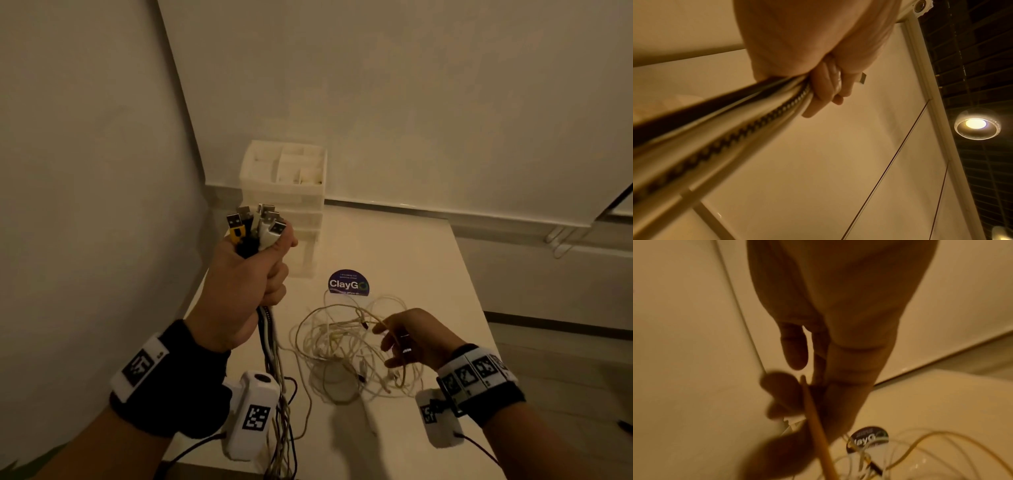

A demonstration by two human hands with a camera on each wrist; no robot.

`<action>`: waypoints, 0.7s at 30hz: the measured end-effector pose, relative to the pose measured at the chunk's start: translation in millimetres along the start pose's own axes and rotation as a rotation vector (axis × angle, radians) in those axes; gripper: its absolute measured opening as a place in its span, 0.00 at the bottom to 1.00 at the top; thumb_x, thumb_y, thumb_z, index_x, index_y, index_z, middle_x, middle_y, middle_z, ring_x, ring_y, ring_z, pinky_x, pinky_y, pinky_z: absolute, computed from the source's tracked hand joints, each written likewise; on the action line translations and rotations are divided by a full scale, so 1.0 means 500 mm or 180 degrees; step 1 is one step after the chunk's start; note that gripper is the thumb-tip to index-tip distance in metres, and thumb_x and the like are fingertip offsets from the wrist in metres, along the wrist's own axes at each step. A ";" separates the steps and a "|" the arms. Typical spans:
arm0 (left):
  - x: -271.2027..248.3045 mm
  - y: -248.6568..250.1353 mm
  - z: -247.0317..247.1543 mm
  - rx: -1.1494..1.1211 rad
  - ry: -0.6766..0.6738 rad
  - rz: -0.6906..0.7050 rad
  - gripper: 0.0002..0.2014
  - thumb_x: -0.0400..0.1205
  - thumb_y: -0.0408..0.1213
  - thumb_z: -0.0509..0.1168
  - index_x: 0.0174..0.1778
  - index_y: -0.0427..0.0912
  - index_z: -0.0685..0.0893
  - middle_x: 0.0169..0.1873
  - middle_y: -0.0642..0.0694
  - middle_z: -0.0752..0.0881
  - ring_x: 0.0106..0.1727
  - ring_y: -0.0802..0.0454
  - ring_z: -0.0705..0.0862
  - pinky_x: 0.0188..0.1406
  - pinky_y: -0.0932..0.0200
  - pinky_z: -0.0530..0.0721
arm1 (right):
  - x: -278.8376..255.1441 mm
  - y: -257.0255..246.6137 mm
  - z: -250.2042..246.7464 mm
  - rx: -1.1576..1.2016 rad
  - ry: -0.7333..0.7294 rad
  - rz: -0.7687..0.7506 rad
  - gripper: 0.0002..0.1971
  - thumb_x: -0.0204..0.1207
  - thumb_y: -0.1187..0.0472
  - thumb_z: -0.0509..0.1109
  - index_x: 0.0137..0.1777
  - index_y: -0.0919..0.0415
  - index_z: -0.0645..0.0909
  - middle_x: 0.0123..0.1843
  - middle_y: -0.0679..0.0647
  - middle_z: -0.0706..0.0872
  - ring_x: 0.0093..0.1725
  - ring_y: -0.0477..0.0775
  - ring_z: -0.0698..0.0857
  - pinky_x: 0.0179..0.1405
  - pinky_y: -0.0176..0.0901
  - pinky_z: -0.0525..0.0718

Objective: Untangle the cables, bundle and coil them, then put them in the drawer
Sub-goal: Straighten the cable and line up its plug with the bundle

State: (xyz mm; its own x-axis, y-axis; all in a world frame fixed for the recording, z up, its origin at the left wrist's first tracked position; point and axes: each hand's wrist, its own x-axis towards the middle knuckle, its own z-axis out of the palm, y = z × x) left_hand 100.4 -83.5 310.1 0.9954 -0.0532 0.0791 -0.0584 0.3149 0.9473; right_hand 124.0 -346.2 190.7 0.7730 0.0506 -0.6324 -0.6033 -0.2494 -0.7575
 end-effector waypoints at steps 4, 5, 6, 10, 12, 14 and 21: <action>0.000 -0.005 0.008 -0.0028 -0.0050 -0.0029 0.11 0.77 0.43 0.66 0.37 0.39 0.80 0.16 0.53 0.63 0.15 0.59 0.57 0.15 0.68 0.57 | 0.007 -0.004 0.026 -0.0139 -0.0210 -0.0009 0.26 0.85 0.42 0.54 0.58 0.64 0.82 0.21 0.56 0.71 0.17 0.49 0.69 0.30 0.53 0.90; 0.000 -0.006 0.010 -0.0034 -0.0055 -0.0040 0.11 0.77 0.44 0.66 0.36 0.39 0.80 0.16 0.53 0.63 0.15 0.59 0.57 0.15 0.68 0.57 | 0.010 -0.004 0.032 -0.0128 -0.0264 -0.0156 0.23 0.86 0.46 0.55 0.57 0.65 0.83 0.23 0.56 0.72 0.18 0.49 0.70 0.34 0.56 0.91; -0.001 -0.006 0.011 -0.0036 -0.0062 -0.0049 0.11 0.77 0.44 0.66 0.36 0.39 0.80 0.16 0.53 0.63 0.15 0.59 0.57 0.15 0.68 0.57 | 0.010 -0.003 0.035 -0.0069 -0.0316 -0.0350 0.19 0.87 0.53 0.56 0.55 0.67 0.84 0.27 0.58 0.76 0.21 0.51 0.72 0.40 0.58 0.91; -0.003 -0.006 0.004 -0.0023 -0.0033 -0.0071 0.11 0.76 0.44 0.66 0.37 0.38 0.80 0.16 0.53 0.63 0.15 0.59 0.58 0.15 0.68 0.58 | 0.005 0.024 0.033 0.0320 -0.0516 -0.1122 0.12 0.84 0.73 0.59 0.55 0.72 0.85 0.44 0.61 0.81 0.32 0.53 0.77 0.45 0.50 0.87; -0.005 -0.009 0.002 -0.0022 0.0000 -0.0102 0.11 0.76 0.44 0.67 0.37 0.38 0.80 0.16 0.53 0.63 0.15 0.59 0.57 0.16 0.68 0.57 | 0.000 0.042 0.023 0.0636 -0.0703 -0.1132 0.16 0.82 0.78 0.58 0.60 0.70 0.85 0.41 0.59 0.79 0.33 0.54 0.73 0.41 0.46 0.82; -0.005 -0.012 0.000 -0.0015 0.0031 -0.0118 0.11 0.76 0.44 0.67 0.37 0.38 0.80 0.16 0.52 0.62 0.16 0.58 0.57 0.16 0.68 0.56 | -0.006 0.051 0.013 0.0864 -0.0887 -0.1034 0.20 0.80 0.81 0.56 0.63 0.69 0.84 0.37 0.57 0.77 0.33 0.54 0.72 0.38 0.47 0.78; -0.004 -0.013 0.006 0.0028 -0.0007 -0.0118 0.11 0.76 0.43 0.66 0.38 0.37 0.81 0.17 0.51 0.62 0.16 0.57 0.56 0.16 0.68 0.57 | -0.017 0.028 0.011 0.0807 -0.0641 -0.0616 0.17 0.79 0.68 0.54 0.52 0.75 0.85 0.23 0.51 0.64 0.25 0.51 0.58 0.29 0.45 0.60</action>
State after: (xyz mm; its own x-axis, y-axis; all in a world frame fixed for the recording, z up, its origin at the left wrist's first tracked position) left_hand 98.5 -88.4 304.8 0.9968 -0.0666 0.0445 -0.0221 0.3044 0.9523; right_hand 107.7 -344.6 184.6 0.8386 0.2689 -0.4738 -0.4988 0.0295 -0.8662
